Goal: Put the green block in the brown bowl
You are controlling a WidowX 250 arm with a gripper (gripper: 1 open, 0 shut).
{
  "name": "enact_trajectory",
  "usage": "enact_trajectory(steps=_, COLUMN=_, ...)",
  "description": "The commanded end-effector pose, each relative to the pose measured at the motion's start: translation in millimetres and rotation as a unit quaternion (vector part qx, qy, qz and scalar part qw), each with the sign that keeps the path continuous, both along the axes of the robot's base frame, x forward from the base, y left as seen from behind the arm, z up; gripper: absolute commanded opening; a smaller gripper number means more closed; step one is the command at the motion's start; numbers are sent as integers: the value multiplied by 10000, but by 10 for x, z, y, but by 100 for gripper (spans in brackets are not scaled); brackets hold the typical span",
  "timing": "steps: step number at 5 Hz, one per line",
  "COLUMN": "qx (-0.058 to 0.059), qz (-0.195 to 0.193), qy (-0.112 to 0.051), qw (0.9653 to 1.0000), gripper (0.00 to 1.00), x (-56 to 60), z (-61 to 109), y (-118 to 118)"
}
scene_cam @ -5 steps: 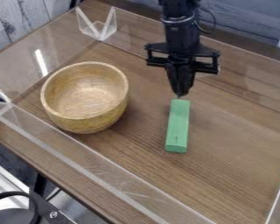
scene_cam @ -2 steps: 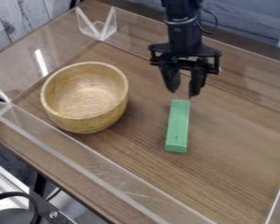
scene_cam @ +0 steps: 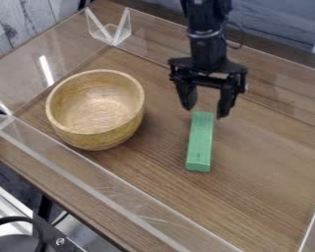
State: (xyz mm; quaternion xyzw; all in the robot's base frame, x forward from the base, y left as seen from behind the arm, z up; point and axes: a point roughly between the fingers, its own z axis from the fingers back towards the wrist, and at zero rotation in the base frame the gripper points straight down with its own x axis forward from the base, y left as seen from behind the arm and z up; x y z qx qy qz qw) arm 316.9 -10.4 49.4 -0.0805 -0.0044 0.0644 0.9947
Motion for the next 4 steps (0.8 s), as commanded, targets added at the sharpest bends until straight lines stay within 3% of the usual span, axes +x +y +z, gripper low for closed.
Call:
enact_trajectory(steps=1, qx=99, qz=-30, qy=-156, qw=9998, gripper=100, x=23, z=10, y=-13)
enact_trajectory(steps=3, qx=218, qz=-8, qy=-19, qw=9998, gripper=100, x=9, z=-159, y=-20)
enact_trajectory(steps=4, qx=232, qz=14, qy=-16, qw=9997, gripper=0, x=18, z=-187, y=-22)
